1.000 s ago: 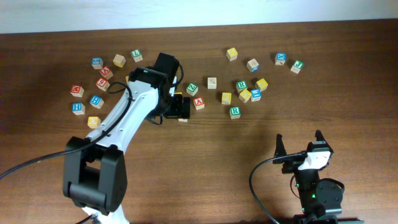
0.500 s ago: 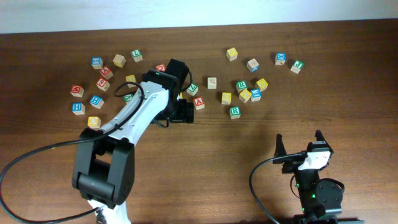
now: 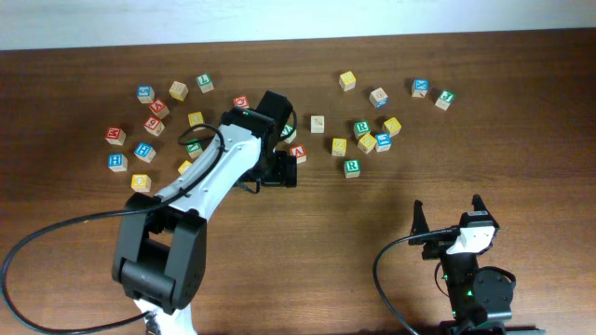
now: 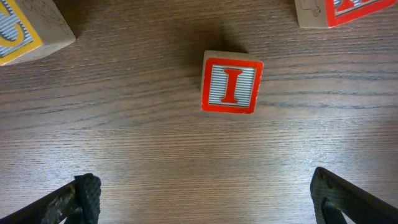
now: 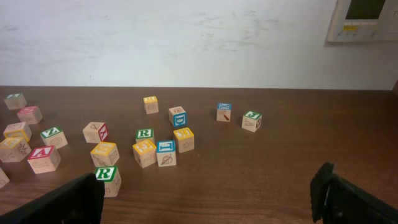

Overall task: Spell out ICRA
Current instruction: 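Reach the left gripper over the red-bordered I block, then lower the left gripper and grasp the red I block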

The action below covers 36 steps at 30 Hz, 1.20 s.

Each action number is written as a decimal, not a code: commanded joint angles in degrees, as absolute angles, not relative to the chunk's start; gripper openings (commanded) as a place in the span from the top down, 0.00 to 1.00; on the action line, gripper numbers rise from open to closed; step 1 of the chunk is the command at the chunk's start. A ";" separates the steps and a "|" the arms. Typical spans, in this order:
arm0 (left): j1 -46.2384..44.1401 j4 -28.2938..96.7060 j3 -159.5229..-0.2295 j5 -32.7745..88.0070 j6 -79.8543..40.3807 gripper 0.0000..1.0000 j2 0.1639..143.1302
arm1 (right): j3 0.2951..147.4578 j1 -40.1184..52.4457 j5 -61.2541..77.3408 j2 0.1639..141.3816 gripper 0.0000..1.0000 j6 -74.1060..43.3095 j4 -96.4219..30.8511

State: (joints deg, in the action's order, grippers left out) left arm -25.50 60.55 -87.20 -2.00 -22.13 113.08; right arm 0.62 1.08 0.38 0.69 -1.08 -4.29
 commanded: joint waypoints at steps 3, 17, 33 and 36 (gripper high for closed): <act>-25.52 59.59 -87.00 -3.07 -22.70 0.01 113.47 | 0.32 0.62 -0.10 0.32 0.02 -0.89 -4.67; -25.52 51.16 -82.11 -7.79 -22.68 0.21 113.58 | 0.32 0.62 -0.10 0.32 0.01 -0.89 -4.67; -27.00 34.04 -74.72 -7.99 -22.70 0.33 113.58 | 0.32 0.62 -0.10 0.32 0.02 -0.89 -4.67; -27.00 33.89 -74.72 -8.14 -22.70 0.36 113.71 | 0.32 0.62 -0.10 0.32 0.02 -0.89 -4.67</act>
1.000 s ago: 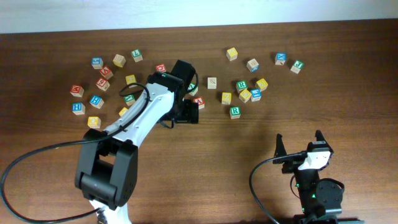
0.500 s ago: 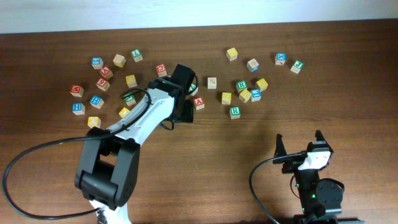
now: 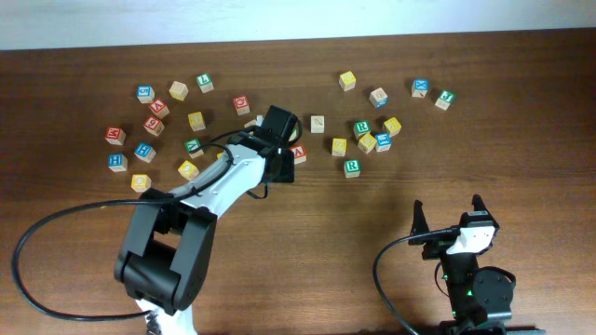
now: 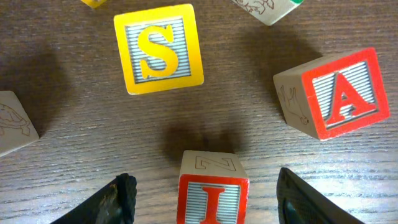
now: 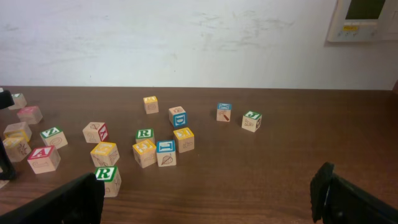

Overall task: Spell out ICRA
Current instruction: 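Lower the left gripper and grasp the red I block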

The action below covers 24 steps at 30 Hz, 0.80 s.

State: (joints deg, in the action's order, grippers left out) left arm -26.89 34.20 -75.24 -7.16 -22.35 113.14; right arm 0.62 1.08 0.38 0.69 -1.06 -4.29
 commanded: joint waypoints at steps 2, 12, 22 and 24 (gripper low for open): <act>-26.96 33.65 -74.72 -8.43 -22.70 0.37 114.39 | 0.32 0.62 -0.10 0.32 0.02 -0.89 -4.67; -27.70 31.81 -75.48 -8.43 -22.70 0.61 116.38 | 0.32 0.62 -0.10 0.32 0.02 -0.89 -4.67; -27.70 34.72 -75.59 -8.40 -22.70 0.77 110.78 | 0.32 0.62 -0.10 0.32 0.02 -0.89 -4.67; -27.70 38.04 -75.59 -8.40 -22.76 0.76 107.79 | 0.32 0.62 -0.10 0.32 0.02 -0.89 -4.67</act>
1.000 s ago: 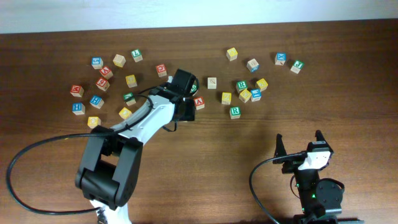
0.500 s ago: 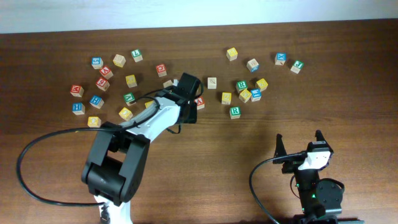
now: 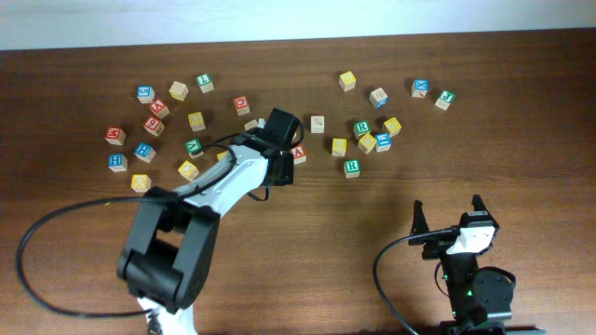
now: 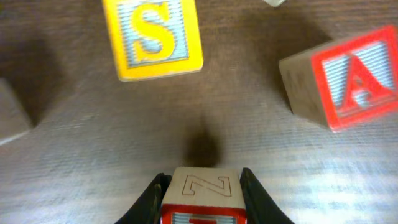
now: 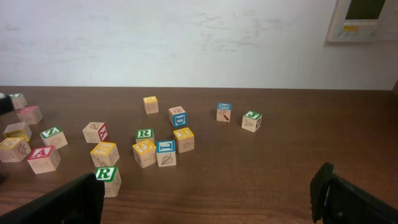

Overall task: Spell out ICRA
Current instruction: 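Lower the left gripper and grasp the red I block, then carry the I block toward the near table and set it down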

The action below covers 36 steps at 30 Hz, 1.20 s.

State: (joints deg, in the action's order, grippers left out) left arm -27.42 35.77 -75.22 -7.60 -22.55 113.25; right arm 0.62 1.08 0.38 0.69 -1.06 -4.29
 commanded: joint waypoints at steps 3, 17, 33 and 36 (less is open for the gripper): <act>-27.40 47.70 -75.59 -8.40 -27.68 0.76 103.44 | 0.32 0.62 -0.10 0.32 0.02 -0.89 -4.67; -27.09 41.52 -58.46 -7.66 -30.79 0.79 102.52 | 0.32 0.62 -0.10 0.32 0.01 -0.89 -4.67; -26.83 42.70 -58.33 -1.28 -26.04 0.75 102.52 | 0.32 0.62 -0.10 0.32 0.02 -0.89 -4.67; -26.83 42.70 -58.33 -1.28 -26.04 0.63 102.52 | 0.32 0.62 -0.10 0.32 0.02 -0.89 -4.67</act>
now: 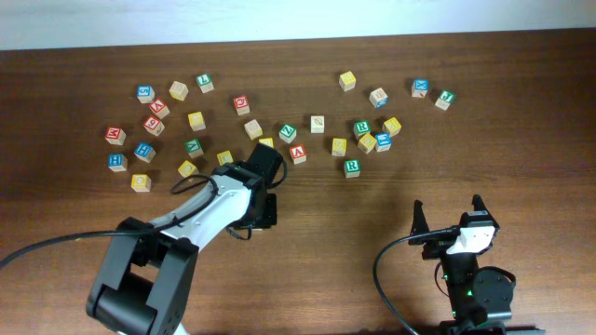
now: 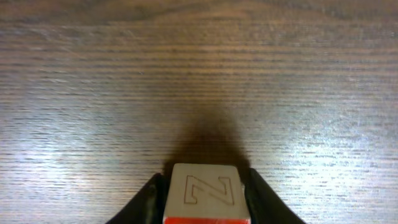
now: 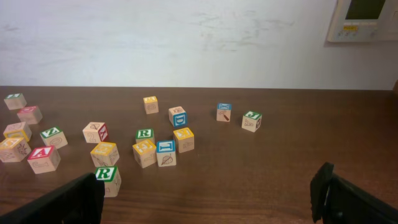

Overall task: Spell out ICRA
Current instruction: 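Carry the I block toward the near table and set it down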

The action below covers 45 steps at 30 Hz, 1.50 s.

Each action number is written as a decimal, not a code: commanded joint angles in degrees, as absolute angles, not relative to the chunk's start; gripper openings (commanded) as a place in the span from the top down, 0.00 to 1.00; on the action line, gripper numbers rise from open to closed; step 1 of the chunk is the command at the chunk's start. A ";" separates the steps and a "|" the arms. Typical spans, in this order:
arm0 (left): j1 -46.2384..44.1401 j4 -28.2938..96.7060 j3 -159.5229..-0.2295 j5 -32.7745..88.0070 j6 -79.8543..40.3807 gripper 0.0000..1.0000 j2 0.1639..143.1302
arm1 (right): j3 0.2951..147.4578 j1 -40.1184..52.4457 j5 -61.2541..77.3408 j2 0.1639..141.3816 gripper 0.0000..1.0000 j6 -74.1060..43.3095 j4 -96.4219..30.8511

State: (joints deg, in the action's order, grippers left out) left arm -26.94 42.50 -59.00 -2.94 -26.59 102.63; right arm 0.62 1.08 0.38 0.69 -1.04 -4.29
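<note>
My left gripper [image 1: 260, 207] is shut on the red I block [image 2: 202, 190]. The left wrist view shows the block's plain side, engraved with a Z, and a strip of its red face. It is held over bare wood in front of the scattered blocks, with a dark shadow under it. The block is hidden under the gripper in the overhead view. A red A block [image 1: 298, 154] and a green R block [image 1: 352, 167] lie in the cluster. My right gripper [image 3: 205, 199] stands open and holds nothing at the front right.
Several lettered blocks lie scattered across the back of the table, from a left group [image 1: 149, 126] to a right group [image 1: 372, 135]. A second green R block [image 3: 145, 134] stands among yellow and blue ones. A white wall rises behind the table's far edge.
My left gripper, still shut on the I block, has moved from between the S and A blocks toward the table's front, over bare wood. The right arm has not moved.
My left gripper was first open above the I block at the cluster's edge. Then its fingers stood on either side of the block, near the S and A blocks. Then it was shut on the block, and now holds it over bare wood nearer the front.
</note>
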 commanded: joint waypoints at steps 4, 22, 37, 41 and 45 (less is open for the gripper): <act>-26.83 42.65 -58.33 -1.26 -26.04 0.60 102.52 | 0.32 0.62 -0.10 0.32 0.01 -0.89 -4.67; -26.46 49.50 -62.48 -1.23 -27.35 0.56 102.21 | 0.32 0.62 -0.10 0.32 0.02 -0.89 -4.67; -26.46 44.80 -59.72 -1.85 -27.33 0.70 102.26 | 0.32 0.62 -0.10 0.32 0.02 -0.89 -4.67; -26.46 44.77 -59.75 -1.91 -27.59 0.72 102.26 | 0.32 0.62 -0.10 0.32 0.01 -0.89 -4.67; -26.46 44.84 -59.75 -2.76 -27.79 0.71 102.26 | 0.32 0.62 -0.10 0.32 0.02 -0.89 -4.67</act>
State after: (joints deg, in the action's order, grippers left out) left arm -26.83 44.93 -60.29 -1.93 -27.07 102.54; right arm 0.62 1.08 0.38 0.69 -1.04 -4.29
